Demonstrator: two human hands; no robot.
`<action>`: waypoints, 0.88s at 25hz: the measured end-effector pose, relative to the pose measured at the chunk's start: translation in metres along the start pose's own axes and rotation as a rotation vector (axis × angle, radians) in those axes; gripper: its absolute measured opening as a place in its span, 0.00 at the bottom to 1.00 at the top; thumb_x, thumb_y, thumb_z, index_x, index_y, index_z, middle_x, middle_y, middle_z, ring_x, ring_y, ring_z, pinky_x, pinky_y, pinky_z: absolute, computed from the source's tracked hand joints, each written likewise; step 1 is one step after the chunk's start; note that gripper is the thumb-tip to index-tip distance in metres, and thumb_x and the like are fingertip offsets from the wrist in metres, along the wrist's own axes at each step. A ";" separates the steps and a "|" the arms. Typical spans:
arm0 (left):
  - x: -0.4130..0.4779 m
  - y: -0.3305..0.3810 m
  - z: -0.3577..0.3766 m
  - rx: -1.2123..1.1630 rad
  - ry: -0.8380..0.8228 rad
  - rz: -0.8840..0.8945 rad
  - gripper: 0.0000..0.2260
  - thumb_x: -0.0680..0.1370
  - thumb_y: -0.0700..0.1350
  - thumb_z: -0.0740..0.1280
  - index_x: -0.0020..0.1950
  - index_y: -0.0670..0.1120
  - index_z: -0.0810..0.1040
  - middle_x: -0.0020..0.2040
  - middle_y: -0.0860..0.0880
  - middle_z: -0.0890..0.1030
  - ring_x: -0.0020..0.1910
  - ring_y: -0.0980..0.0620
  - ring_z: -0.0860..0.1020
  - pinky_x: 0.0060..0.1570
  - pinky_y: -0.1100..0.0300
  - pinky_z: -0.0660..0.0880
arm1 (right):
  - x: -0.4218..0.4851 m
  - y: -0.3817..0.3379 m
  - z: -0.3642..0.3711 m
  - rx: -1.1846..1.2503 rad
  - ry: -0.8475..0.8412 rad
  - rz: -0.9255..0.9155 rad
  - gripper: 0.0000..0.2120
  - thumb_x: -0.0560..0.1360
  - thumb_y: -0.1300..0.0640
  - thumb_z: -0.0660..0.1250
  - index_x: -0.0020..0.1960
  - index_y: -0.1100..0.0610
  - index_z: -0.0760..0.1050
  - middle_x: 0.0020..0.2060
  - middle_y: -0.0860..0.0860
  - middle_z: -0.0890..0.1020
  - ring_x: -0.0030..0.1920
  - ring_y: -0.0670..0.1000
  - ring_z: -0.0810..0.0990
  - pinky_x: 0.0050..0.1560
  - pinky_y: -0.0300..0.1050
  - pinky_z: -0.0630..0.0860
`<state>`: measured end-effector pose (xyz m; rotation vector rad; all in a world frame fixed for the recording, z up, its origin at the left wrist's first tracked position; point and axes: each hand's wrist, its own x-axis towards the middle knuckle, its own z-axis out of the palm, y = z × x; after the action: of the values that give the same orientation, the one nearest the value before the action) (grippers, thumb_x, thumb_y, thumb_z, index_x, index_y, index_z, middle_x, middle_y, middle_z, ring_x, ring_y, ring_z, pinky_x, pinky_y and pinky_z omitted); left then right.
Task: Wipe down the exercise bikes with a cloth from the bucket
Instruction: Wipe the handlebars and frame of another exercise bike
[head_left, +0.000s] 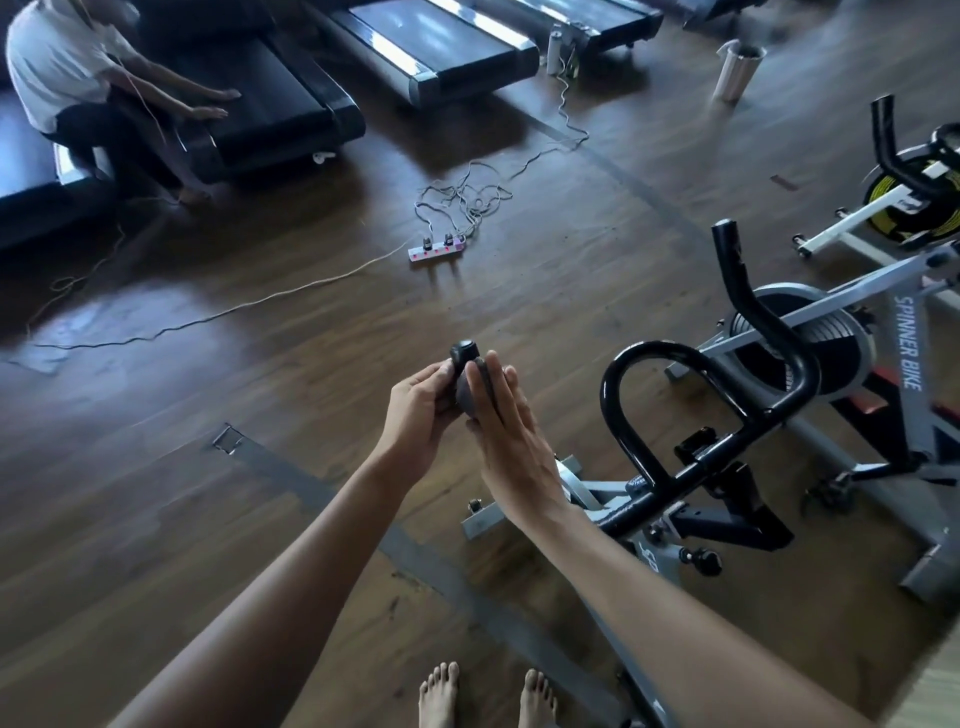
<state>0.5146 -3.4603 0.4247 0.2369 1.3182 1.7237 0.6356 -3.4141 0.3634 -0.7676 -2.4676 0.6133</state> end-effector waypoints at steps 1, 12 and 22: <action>0.000 -0.001 0.000 0.003 0.000 0.004 0.10 0.83 0.40 0.61 0.57 0.40 0.81 0.51 0.42 0.84 0.46 0.51 0.83 0.49 0.60 0.80 | -0.002 0.001 0.000 -0.014 0.005 0.012 0.42 0.81 0.64 0.63 0.81 0.43 0.39 0.82 0.49 0.47 0.81 0.56 0.50 0.75 0.59 0.66; -0.003 -0.005 0.001 0.078 0.035 0.031 0.09 0.83 0.40 0.62 0.56 0.39 0.80 0.48 0.43 0.84 0.50 0.47 0.82 0.59 0.52 0.78 | -0.051 0.001 -0.012 -0.214 -0.053 0.058 0.30 0.84 0.56 0.60 0.82 0.50 0.52 0.80 0.52 0.61 0.78 0.58 0.63 0.73 0.55 0.70; -0.027 -0.055 0.004 0.261 0.150 0.127 0.11 0.81 0.40 0.66 0.63 0.41 0.78 0.54 0.43 0.84 0.54 0.42 0.83 0.53 0.53 0.81 | -0.072 0.001 -0.021 -0.308 -0.056 0.061 0.29 0.78 0.65 0.64 0.78 0.54 0.63 0.75 0.54 0.69 0.75 0.59 0.69 0.68 0.57 0.74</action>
<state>0.5620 -3.4782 0.3898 0.3520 1.6725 1.6975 0.7003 -3.4513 0.3574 -0.9557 -2.6331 0.2803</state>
